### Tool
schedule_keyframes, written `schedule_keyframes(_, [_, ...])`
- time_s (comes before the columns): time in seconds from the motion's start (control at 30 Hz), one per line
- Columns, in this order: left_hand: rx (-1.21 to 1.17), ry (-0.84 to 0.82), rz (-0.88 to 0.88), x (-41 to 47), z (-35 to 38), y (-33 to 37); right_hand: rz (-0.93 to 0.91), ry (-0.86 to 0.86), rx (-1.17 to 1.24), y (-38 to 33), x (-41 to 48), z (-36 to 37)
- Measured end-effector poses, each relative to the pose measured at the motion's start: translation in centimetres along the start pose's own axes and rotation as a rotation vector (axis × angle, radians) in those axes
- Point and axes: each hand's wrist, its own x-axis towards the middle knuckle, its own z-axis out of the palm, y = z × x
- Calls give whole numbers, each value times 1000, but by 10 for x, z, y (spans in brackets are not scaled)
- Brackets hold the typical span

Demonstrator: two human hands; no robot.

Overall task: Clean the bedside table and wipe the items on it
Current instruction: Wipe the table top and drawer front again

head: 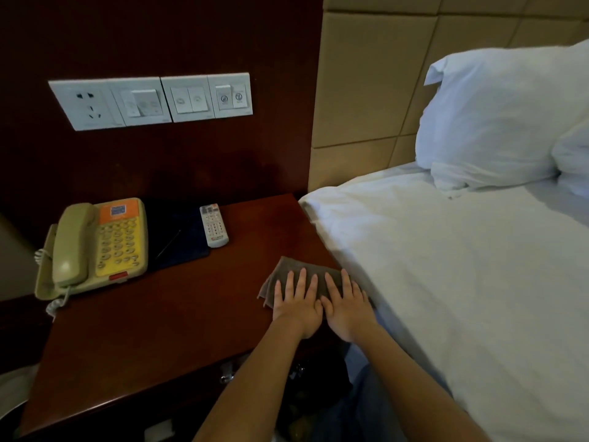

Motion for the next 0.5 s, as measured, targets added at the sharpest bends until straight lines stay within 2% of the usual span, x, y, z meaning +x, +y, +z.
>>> schedule_keyframes(0.2, [-2, -6, 6, 5, -1, -1, 25, 37, 8, -2, 5, 5])
schedule_keyframes(0.5, [28, 41, 44, -28, 17, -5, 53, 87, -64, -11, -39, 19])
